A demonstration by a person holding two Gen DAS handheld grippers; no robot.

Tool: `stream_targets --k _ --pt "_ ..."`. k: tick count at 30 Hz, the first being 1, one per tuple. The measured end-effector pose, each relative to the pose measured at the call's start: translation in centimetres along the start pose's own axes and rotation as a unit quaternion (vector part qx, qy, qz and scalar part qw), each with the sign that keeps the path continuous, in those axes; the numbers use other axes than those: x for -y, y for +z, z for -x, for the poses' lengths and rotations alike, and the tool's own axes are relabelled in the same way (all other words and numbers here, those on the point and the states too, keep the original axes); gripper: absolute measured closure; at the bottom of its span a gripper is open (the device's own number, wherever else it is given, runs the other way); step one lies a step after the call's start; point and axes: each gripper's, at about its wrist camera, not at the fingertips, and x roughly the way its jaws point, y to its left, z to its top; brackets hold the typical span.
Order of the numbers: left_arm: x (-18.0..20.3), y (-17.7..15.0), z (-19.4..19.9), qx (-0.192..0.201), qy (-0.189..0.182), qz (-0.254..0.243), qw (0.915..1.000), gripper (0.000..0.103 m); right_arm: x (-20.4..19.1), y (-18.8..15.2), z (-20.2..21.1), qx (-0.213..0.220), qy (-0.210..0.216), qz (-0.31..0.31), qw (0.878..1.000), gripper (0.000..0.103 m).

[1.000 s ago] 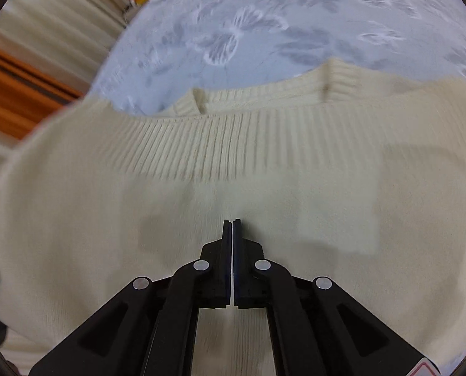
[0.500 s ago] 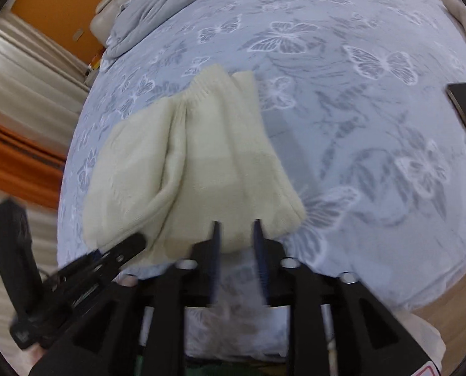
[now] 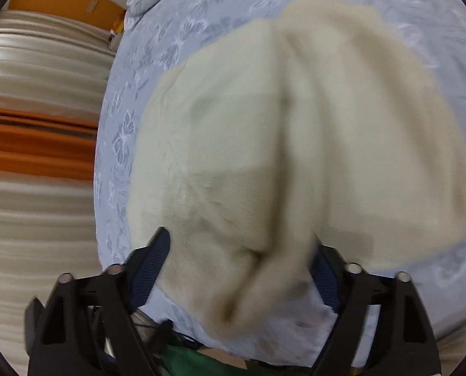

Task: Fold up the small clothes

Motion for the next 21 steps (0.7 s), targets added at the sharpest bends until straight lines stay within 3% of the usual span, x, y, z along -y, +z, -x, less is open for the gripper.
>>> stream_targets --k 1,3,6,8,10,12,13,14,16,21 --pt "0.1 -0.5 0.0 0.002 0.005 -0.005 1.0 0.017 -1.4 0.3 -0.2 0.007 -0.027 0.023 0.999 0.077" --pt "0.2 -0.1 -0.5 0.004 0.007 -0.01 0.9999 0.017 -3.7 0.9 1.0 0.022 -0.02 0.051 0.998 0.079" --pt "0.2 1.1 -0.4 0.025 -0.007 -0.005 0.9997 0.017 -7.5 1.9 7.2 0.084 0.056 0.094 0.99 0.082" --pt "0.6 1.8 -0.4 0.032 -0.018 -0.007 0.9993 0.024 -8.2 2.0 10.5 0.122 0.056 0.117 0.984 0.082" --pt "1.1 2.8 -1.3 0.019 -0.04 -0.01 0.999 0.057 -6.6 2.0 12.5 0.147 0.048 0.116 0.981 0.082" --pt "1.5 3.3 -2.6 -0.004 -0.057 -0.002 0.9983 0.075 -2.0 2.4 12.2 0.15 -0.009 0.094 0.984 0.082" --pt "1.6 3.4 -3.4 -0.014 -0.063 0.001 0.9979 0.078 0.0 2.9 11.1 0.136 -0.037 0.083 0.987 0.082" --pt "1.9 3.5 -4.0 -0.023 -0.064 0.002 0.9977 0.078 3.6 3.5 8.3 0.096 -0.067 0.051 0.992 0.082" --pt "2.3 3.6 -5.0 -0.038 -0.068 0.008 0.997 0.079 8.5 3.2 4.7 0.043 -0.086 -0.003 0.995 0.081" --pt "2.0 3.5 -4.8 -0.047 -0.055 0.026 0.997 0.079 7.1 1.8 6.6 0.094 -0.047 0.017 0.994 0.08"
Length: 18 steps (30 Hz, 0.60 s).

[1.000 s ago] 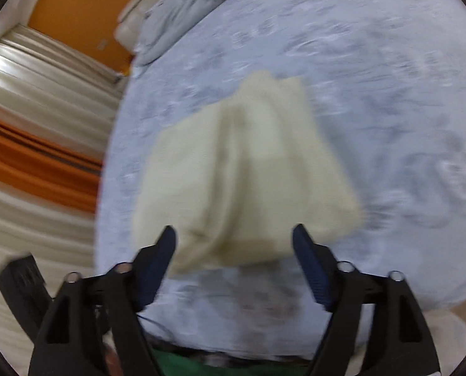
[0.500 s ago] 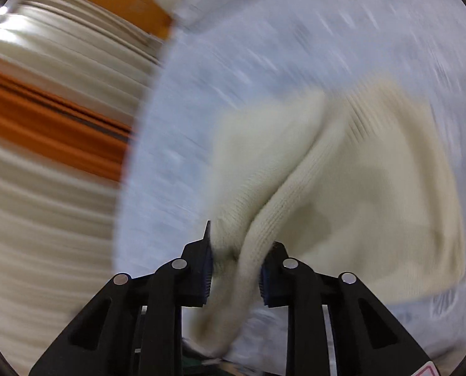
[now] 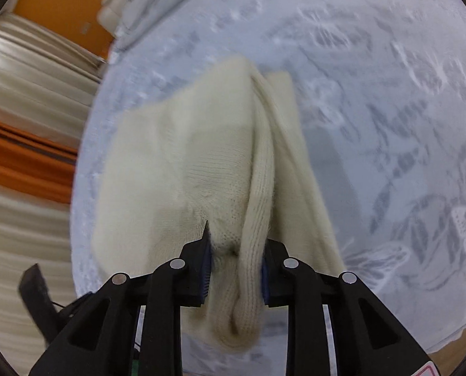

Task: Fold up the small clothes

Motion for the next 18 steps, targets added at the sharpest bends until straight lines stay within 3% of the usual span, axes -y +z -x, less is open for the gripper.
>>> stream_targets --k 4,6,8,9,12,15,18 --pt "-0.3 -0.1 3.0 0.02 -0.046 0.027 0.9984 0.077 -2.4 0.9 2.5 0.045 -0.006 0.052 0.998 0.08" --pt "0.0 -0.1 3.7 0.031 -0.052 0.027 0.9978 0.072 -1.6 1.9 1.6 0.036 -0.031 0.056 0.997 0.08" --pt "0.4 0.0 3.2 0.032 -0.043 0.022 0.9983 0.061 1.2 2.4 -1.6 -0.013 -0.056 0.028 0.998 0.078" --pt "0.6 0.2 2.2 0.025 -0.022 0.016 0.9993 0.06 2.5 2.2 -2.8 -0.032 -0.046 0.001 0.998 0.077" --pt "-0.2 0.5 0.0 -0.012 0.016 0.022 0.9996 0.06 2.8 1.4 -0.8 -0.006 -0.022 -0.033 0.999 0.073" --pt "-1.6 -0.1 1.2 -0.006 -0.001 0.042 0.9991 0.061 -0.2 -0.8 4.0 0.063 -0.074 0.019 0.995 0.07" --pt "-2.9 -0.9 3.1 0.008 -0.01 0.047 0.9988 0.059 -3.7 -3.9 5.3 0.062 -0.052 0.085 0.993 0.07"
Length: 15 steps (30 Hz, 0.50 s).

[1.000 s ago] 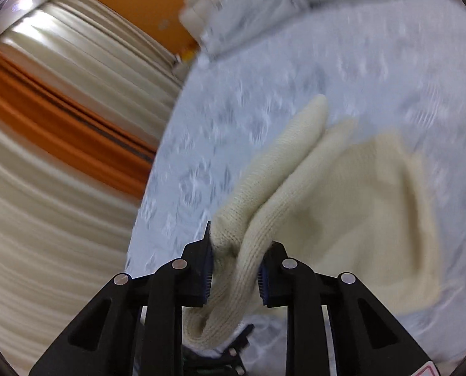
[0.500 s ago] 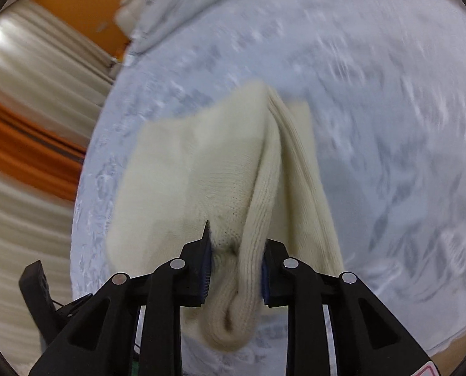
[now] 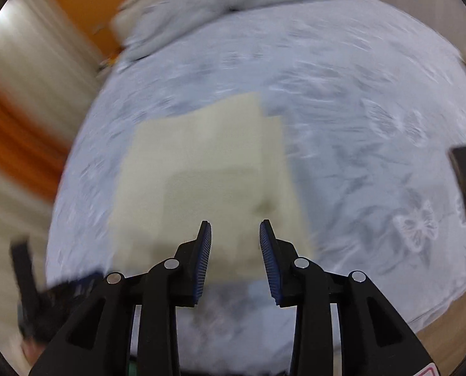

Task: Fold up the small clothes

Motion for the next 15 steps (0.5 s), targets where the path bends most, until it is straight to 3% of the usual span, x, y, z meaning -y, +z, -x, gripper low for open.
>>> stream_targets --k 3,5,8,10,15 --pt "-1.6 -0.3 2.5 0.027 0.006 0.011 0.9996 0.047 -4.5 -3.6 -2.8 -0.056 0.03 0.079 0.995 0.077" --pt "-2.9 -0.3 4.2 0.047 0.015 0.023 0.9985 0.042 -6.6 -5.5 -6.0 -0.073 0.012 0.124 0.99 0.093" --pt "-4.0 -0.6 6.0 0.062 0.029 0.02 0.9974 0.041 -8.1 -5.4 -8.6 -0.051 -0.018 0.137 0.989 0.093" --pt "-5.0 -0.8 7.3 0.075 0.042 0.021 0.9961 0.034 -9.1 -4.5 -9.2 -0.03 -0.002 0.13 0.991 0.09" --pt "-7.6 -0.5 9.2 0.09 0.047 0.064 0.9927 0.032 -15.5 -6.5 -13.5 -0.084 0.008 0.209 0.974 0.096"
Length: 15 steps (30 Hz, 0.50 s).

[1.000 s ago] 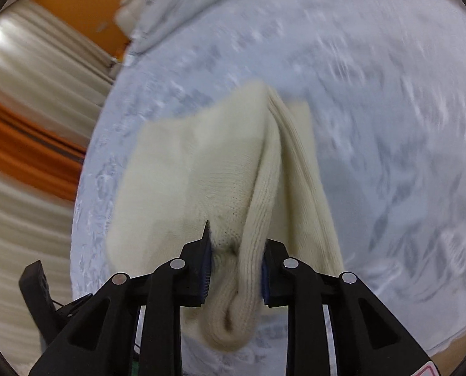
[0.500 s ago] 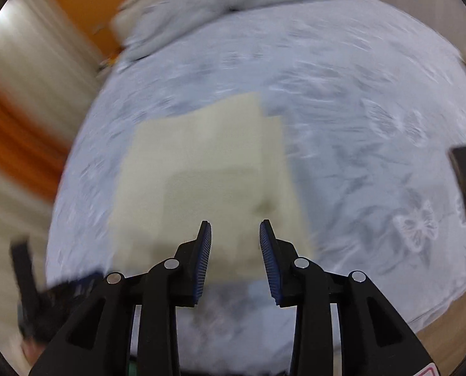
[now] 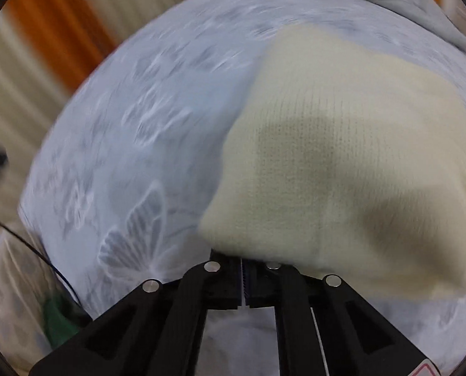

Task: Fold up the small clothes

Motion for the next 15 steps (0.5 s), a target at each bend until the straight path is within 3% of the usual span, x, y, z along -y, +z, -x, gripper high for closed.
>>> stream_targets --k 2,3,5,8,9,11,13,15 --pt "-0.2 0.6 0.0 0.004 0.004 0.007 1.0 0.032 -0.9 -0.7 -0.4 -0.025 0.045 0.002 0.999 0.099" --pt "0.0 1.1 0.0 0.008 0.001 0.006 0.9999 0.032 -1.4 -1.2 0.2 -0.022 0.046 0.005 0.999 0.099" --pt "0.4 1.5 -0.2 0.012 -0.002 0.003 0.9999 0.03 -0.5 -1.6 3.1 0.008 0.037 -0.006 0.999 0.099" --pt "1.8 2.1 -1.3 0.006 -0.014 -0.006 0.9999 0.025 4.8 -2.2 9.2 0.058 0.023 -0.096 0.993 0.095" --pt "2.7 2.2 -2.1 0.001 -0.023 -0.012 0.9997 0.025 6.7 -2.4 10.7 0.068 0.009 -0.121 0.99 0.09" --pt "4.0 2.2 -3.0 -0.007 -0.031 -0.018 0.9993 0.025 11.4 -2.8 12.7 0.078 -0.035 -0.185 0.979 0.042" --pt "5.7 2.0 -4.0 -0.015 -0.047 -0.02 0.9986 0.025 14.4 -3.0 12.7 0.082 -0.039 -0.236 0.967 0.035" --pt "7.0 1.7 -4.9 -0.026 -0.063 -0.018 0.9975 0.025 17.0 -3.0 10.3 0.045 0.022 -0.283 0.958 0.035"
